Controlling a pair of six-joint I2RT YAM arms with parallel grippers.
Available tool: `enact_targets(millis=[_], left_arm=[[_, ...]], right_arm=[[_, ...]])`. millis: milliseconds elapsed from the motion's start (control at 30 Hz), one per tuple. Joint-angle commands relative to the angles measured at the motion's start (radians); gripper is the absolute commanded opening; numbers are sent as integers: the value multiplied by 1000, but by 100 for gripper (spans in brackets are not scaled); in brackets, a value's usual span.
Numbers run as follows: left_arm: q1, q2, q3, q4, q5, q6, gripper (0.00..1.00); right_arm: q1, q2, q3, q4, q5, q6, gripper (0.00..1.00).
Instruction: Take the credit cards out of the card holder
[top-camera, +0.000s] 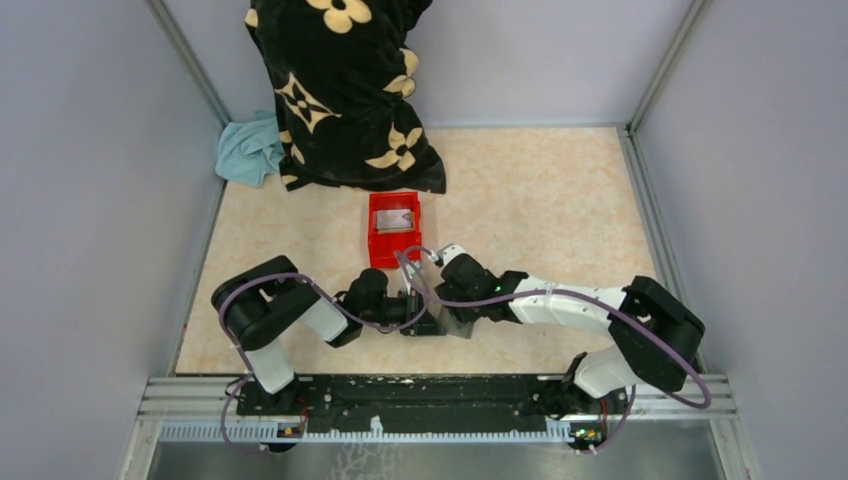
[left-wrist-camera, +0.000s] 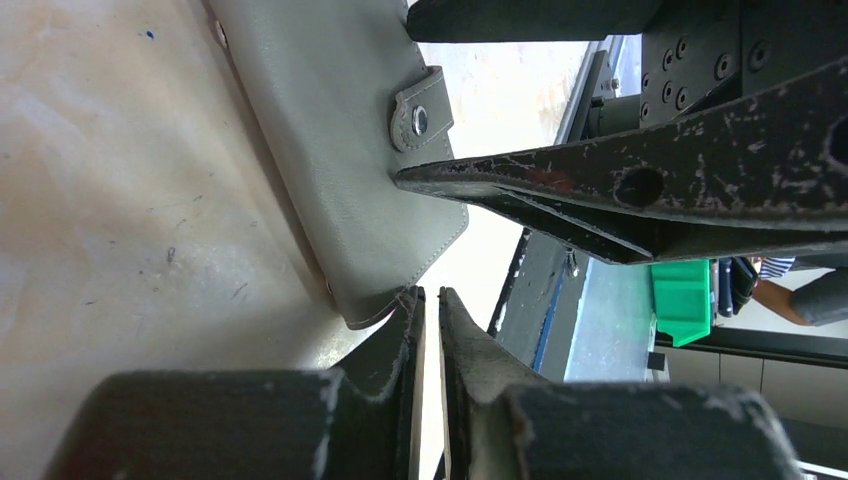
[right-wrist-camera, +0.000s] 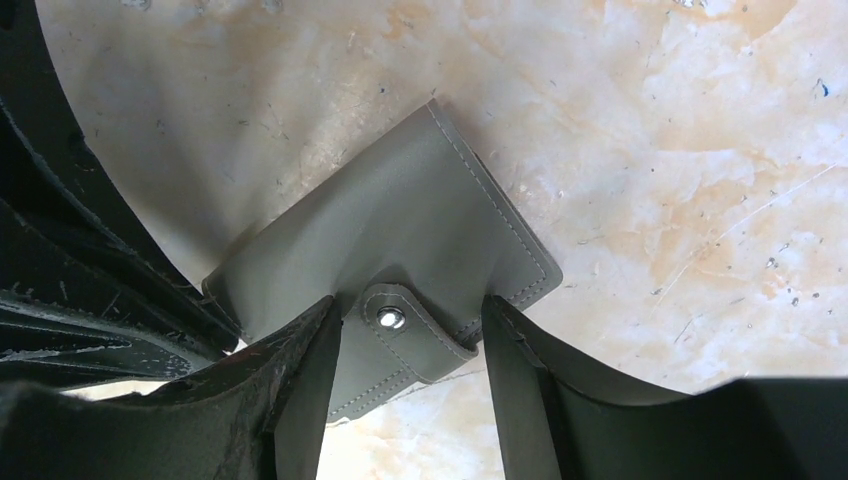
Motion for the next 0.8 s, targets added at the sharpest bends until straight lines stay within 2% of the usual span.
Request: enact_targets(millis=[0, 167, 300, 333, 433, 633, 767], left_arm=[[5, -6, -7, 31, -6, 15, 15], [7, 11, -7, 48, -4, 4, 15], [14, 12, -12, 52, -9, 5, 15], [15, 14, -13, 54, -9, 5, 15], [21, 17, -13, 60, -5, 4, 15], [26, 24, -16, 71, 2, 2, 15], [28, 23, -21, 76, 3, -2, 15]], right_arm=[[15, 45, 21, 25, 13, -6, 54], [17, 74, 14, 5, -34, -4, 37], [16, 90, 14, -34, -80, -3, 28], [16, 97, 16, -45, -85, -2, 23], [16, 122, 19, -65, -86, 7, 0], [15, 115, 10, -30, -123, 35, 0], [-23, 38, -22, 65, -259, 72, 0]])
